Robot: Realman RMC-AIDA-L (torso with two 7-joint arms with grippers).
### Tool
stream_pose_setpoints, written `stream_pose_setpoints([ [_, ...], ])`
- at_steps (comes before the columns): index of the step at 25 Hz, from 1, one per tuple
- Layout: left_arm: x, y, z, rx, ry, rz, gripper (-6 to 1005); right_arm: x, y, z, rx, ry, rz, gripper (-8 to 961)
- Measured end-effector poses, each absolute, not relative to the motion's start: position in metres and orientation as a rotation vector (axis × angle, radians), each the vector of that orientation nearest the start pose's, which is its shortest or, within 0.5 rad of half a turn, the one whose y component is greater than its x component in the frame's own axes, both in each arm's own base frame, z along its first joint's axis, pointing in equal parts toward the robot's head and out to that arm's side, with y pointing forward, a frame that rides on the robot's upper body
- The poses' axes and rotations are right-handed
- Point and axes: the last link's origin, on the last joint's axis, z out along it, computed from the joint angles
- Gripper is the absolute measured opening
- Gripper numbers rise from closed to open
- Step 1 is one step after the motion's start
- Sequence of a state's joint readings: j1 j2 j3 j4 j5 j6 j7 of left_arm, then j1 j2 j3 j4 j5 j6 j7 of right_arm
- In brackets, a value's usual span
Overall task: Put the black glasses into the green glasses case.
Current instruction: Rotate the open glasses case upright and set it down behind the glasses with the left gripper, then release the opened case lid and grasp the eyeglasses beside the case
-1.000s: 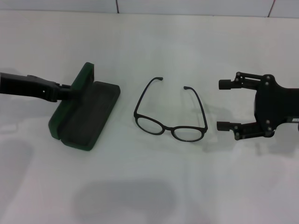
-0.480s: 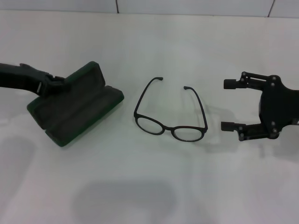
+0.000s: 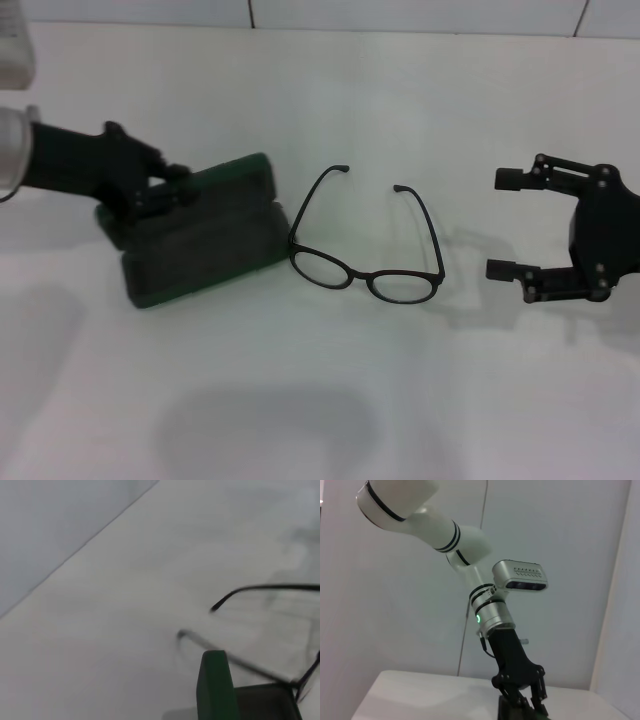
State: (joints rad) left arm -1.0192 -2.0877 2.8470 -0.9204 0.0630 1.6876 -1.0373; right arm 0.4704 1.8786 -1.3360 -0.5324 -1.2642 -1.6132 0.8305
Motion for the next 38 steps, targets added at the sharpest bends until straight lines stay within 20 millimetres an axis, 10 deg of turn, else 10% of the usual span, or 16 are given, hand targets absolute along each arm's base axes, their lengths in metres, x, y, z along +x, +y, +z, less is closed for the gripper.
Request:
stream_pose_setpoints([
  [13, -0.178, 0.407, -0.014, -2.964, 0.058, -0.176, 234, 0.263, 0.302, 0.032, -2.649, -0.109, 0.923, 833],
  [27, -0.178, 0.412, -0.043, -2.973, 0.223, -0.046, 252, 0.286, 0.287, 0.044, -2.546, -0.022, 0.911, 817],
  [38, -0.173, 0.407, -0.016, -2.929, 0.100, -0.301, 394, 0.279, 0.296, 0.045, -2.599, -0.031, 0.896, 804],
])
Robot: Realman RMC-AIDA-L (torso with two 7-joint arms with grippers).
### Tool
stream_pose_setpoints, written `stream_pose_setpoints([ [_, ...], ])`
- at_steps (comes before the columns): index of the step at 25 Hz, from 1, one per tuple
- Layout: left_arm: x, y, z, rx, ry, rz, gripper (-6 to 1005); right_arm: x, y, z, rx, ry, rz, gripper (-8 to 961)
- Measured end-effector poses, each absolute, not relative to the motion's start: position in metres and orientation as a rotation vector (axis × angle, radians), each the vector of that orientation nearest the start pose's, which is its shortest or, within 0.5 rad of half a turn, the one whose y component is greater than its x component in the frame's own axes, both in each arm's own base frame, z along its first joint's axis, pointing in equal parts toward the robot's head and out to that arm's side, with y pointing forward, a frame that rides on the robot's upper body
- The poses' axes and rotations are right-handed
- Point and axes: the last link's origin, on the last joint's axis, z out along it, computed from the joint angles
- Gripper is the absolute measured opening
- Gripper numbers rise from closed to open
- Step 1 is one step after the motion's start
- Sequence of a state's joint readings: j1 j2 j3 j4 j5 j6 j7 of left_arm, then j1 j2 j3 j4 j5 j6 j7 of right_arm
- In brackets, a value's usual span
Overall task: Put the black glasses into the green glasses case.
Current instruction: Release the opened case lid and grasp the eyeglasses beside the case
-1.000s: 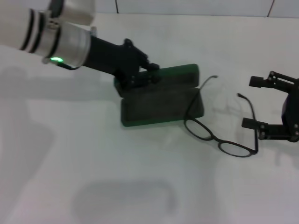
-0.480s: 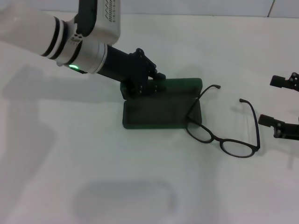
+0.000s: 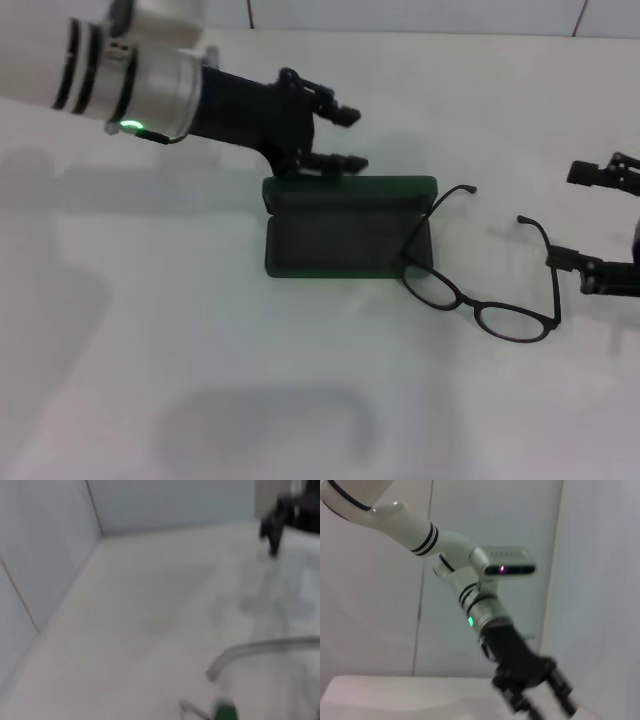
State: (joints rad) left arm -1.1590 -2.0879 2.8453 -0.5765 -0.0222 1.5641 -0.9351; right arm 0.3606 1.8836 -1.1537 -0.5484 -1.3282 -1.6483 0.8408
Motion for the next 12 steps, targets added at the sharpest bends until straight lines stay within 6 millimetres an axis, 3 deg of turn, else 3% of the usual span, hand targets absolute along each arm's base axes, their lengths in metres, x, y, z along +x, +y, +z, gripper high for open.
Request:
stream_pose_setpoints([
  [3, -0.176, 0.407, -0.004, -2.797, -0.038, -0.551, 462, 0.272, 0.301, 0.045, -2.670, -0.007, 0.852, 800],
  [7, -0.187, 0.398, -0.002, -2.638, -0.263, -0.853, 540, 0.250, 0.319, 0.046, -2.813, 0.119, 0.639, 795],
  [8, -0.190, 0.395, -0.004, -2.625, -0.299, -0.886, 559, 0.235, 0.326, 0.048, -2.870, 0.192, 0.482, 794],
  [9, -0.194, 0.391, -0.006, -2.607, -0.345, -0.920, 559, 0.235, 0.326, 0.048, -2.870, 0.192, 0.482, 793],
  [12, -0.207, 0.382, -0.008, -2.566, -0.428, -0.968, 559, 0.209, 0.337, 0.049, -2.941, 0.296, 0.263, 790],
])
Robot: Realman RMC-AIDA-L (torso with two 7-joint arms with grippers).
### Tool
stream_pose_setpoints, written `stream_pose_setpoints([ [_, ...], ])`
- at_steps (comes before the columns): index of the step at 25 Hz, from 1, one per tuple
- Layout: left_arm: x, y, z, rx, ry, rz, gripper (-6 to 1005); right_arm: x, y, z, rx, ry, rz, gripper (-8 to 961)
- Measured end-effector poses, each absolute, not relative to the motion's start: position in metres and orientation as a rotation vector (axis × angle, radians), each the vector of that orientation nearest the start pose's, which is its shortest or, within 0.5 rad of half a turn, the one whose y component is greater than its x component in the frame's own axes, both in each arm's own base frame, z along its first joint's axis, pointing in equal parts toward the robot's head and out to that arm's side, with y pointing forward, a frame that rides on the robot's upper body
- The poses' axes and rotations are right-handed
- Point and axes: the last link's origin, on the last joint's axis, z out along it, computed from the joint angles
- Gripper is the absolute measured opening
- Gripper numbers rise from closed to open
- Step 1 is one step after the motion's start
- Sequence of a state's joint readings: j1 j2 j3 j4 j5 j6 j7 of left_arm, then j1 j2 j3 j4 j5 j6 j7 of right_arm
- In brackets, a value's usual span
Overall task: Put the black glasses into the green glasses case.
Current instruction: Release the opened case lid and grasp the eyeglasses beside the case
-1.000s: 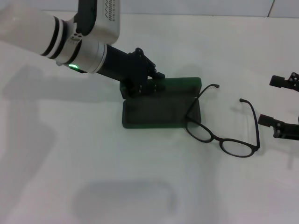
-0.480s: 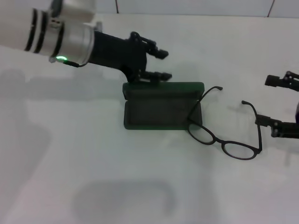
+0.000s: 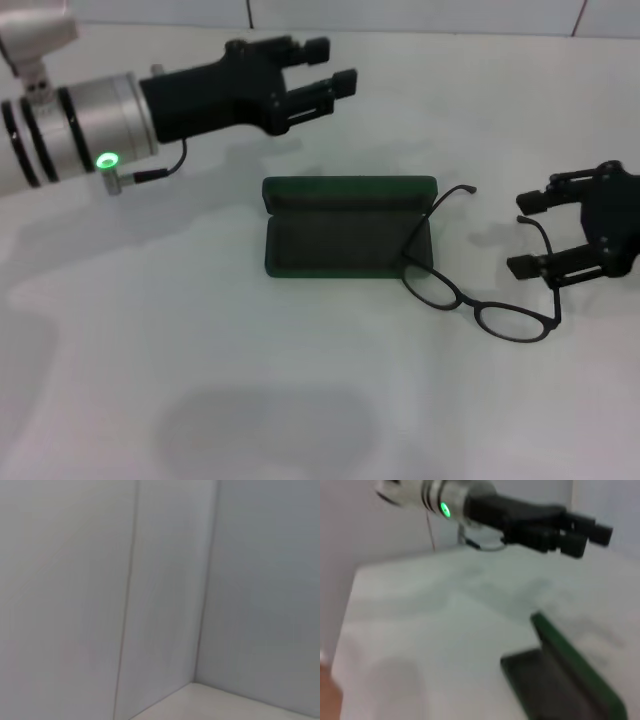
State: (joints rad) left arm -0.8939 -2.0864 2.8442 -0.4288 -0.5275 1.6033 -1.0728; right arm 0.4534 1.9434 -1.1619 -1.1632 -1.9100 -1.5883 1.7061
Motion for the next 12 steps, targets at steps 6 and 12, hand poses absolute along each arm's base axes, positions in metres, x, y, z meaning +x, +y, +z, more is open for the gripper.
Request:
stream_pose_setpoints([
  [6, -0.216, 0.378, -0.007, -2.531, -0.458, -0.982, 559, 0.161, 0.350, 0.028, -3.052, 0.400, -0.114, 761],
  [12, -0.222, 0.375, -0.006, -2.522, -0.480, -0.974, 559, 0.141, 0.355, -0.005, -3.029, 0.372, -0.439, 712],
])
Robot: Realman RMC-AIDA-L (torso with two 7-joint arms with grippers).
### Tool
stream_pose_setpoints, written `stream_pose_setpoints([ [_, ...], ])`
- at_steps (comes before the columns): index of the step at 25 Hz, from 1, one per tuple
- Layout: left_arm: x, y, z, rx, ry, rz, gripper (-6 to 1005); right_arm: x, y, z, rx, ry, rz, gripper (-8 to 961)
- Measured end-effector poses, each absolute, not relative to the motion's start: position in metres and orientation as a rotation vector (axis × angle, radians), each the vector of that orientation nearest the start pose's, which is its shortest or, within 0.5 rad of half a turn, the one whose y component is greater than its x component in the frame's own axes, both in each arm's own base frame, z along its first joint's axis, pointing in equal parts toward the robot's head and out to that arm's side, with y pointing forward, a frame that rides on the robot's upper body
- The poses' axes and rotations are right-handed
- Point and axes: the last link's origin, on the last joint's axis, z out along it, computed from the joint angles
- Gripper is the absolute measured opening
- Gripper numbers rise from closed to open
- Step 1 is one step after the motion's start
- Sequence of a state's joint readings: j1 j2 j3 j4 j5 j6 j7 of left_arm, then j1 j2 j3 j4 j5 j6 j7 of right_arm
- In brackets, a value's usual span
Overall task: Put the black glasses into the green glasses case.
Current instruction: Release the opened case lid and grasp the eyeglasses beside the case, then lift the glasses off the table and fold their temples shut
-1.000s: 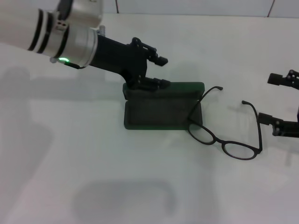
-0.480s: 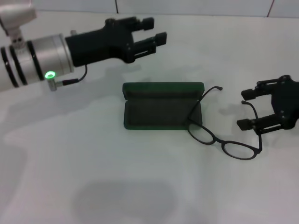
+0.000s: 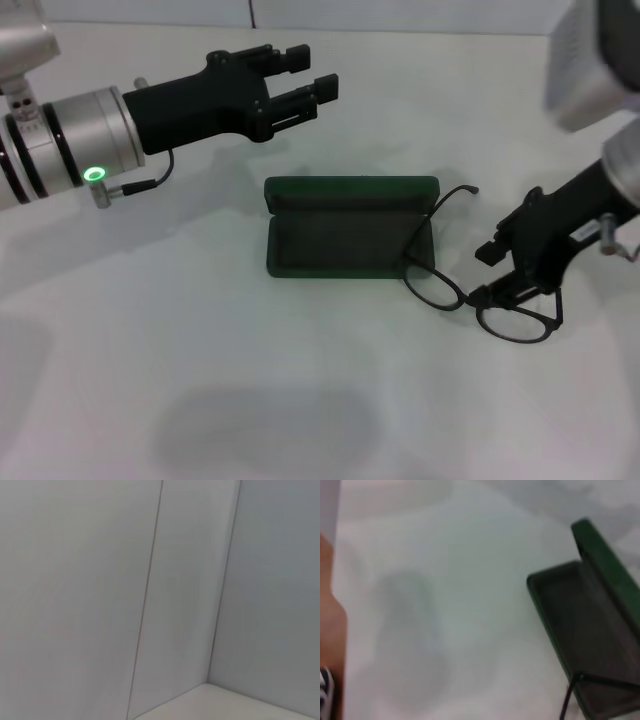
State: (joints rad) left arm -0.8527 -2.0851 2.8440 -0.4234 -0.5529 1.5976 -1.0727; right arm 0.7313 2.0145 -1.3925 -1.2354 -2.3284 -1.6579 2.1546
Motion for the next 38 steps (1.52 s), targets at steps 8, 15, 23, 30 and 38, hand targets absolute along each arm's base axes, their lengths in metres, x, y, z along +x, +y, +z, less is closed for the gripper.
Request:
stream_pose_setpoints([
  [8, -0.228, 0.373, -0.007, -2.522, -0.501, -0.950, 560, 0.138, 0.357, -0.031, -2.944, 0.291, -0.608, 506],
  [15, -0.229, 0.373, -0.007, -2.527, -0.502, -0.934, 560, 0.143, 0.351, -0.044, -2.947, 0.247, -0.654, 393],
  [23, -0.225, 0.379, -0.008, -2.526, -0.497, -0.911, 560, 0.146, 0.349, -0.047, -2.948, 0.251, -0.659, 359],
  [30, -0.224, 0.382, -0.010, -2.522, -0.492, -0.899, 559, 0.148, 0.347, -0.048, -2.960, 0.250, -0.652, 320],
  [38, -0.225, 0.379, -0.011, -2.526, -0.503, -0.910, 556, 0.150, 0.349, -0.033, -2.933, 0.262, -0.593, 149],
])
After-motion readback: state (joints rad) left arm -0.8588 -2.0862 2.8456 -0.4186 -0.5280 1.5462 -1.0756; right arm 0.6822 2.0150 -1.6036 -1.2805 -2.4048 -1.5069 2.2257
